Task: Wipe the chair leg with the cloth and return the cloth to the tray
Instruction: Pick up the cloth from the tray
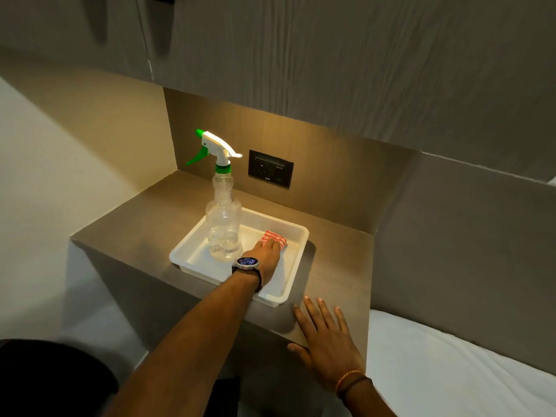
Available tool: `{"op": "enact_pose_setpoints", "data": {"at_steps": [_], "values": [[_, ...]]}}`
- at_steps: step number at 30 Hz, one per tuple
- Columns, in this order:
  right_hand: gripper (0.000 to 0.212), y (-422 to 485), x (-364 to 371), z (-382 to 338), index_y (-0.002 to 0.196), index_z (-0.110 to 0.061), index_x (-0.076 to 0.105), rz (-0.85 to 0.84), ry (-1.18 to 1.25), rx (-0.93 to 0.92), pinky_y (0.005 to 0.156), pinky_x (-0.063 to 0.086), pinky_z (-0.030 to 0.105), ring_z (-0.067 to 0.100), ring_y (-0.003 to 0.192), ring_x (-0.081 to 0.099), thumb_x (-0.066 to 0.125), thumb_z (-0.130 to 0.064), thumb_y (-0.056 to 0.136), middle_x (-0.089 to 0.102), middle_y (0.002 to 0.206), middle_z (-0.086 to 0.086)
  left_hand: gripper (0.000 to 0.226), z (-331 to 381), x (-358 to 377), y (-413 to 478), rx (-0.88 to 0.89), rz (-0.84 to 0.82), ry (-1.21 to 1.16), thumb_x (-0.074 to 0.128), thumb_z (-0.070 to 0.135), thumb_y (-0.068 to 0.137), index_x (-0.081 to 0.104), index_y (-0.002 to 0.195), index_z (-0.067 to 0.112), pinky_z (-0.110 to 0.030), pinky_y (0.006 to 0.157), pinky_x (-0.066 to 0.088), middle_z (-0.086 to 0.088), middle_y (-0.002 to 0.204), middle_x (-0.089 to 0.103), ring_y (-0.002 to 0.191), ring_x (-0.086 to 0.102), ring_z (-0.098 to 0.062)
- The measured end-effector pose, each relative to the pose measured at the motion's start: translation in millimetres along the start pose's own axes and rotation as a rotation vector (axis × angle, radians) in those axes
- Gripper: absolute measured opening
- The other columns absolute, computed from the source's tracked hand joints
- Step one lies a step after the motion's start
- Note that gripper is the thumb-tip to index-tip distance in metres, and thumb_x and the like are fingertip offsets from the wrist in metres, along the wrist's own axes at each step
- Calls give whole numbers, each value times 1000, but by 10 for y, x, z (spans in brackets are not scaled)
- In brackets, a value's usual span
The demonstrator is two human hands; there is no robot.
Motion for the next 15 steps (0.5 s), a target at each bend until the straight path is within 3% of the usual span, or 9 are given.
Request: {"op": "enact_pose_setpoints", "data": {"at_steps": [3, 5, 8, 11, 12, 15], "values": [[83, 22, 49, 22, 167, -33, 14, -45, 27, -12, 128, -2, 56, 35, 163, 15, 18, -80, 98, 14, 177, 5, 65, -67, -207, -92, -14, 82, -133, 49, 2, 102, 28, 161, 20, -45, 121, 37, -8, 166, 37, 148, 41, -30], [85, 30, 90, 61, 167, -36, -1, -53, 47, -12, 127, -6, 57, 32, 164, -3, 13, -81, 97, -3, 178, 2, 64, -142, -415, -223, -51, 183, -255, 51, 1, 101, 35, 158, 26, -46, 115, 45, -4, 161, 46, 141, 49, -30], [84, 8, 79, 52, 167, -37, -4, -36, 61, -8, 129, -4, 57, 30, 164, -6, 11, -80, 97, -4, 179, 1, 90, -165, -733, -529, -30, 317, -453, 55, -23, 84, 37, 159, 24, -37, 122, 36, 0, 162, 44, 148, 43, -22], [85, -22, 18, 32, 167, -37, -1, -9, 94, -2, 130, 0, 57, 29, 165, -3, 7, -80, 95, -1, 179, 0, 77, -214, -1039, -1039, -75, 511, -620, 50, -24, 86, 46, 154, 11, -8, 109, 34, -9, 152, 56, 139, 52, -24], [84, -14, -6, 37, 167, -36, 0, 5, 98, 0, 130, 1, 57, 29, 165, -2, 10, -79, 96, 0, 179, 0, 67, -237, -1100, -1224, -91, 566, -658, 49, -18, 90, 48, 151, 9, -10, 105, 38, -13, 146, 60, 132, 57, -28], [77, -41, -65, 71, 168, -33, 6, 41, 89, 25, 130, 4, 59, 30, 165, 3, 20, -72, 103, 5, 179, 1, 52, -318, -1014, -1842, -172, 622, -786, 44, -4, 99, 47, 150, 8, -38, 106, 50, -18, 141, 60, 123, 61, -34]]}}
Point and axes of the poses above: each hand's wrist, its own y-axis towards the middle knuckle, its own x-axis out of the palm, z = x × y, the point moved 8 cm from there along y, towards the middle knuckle
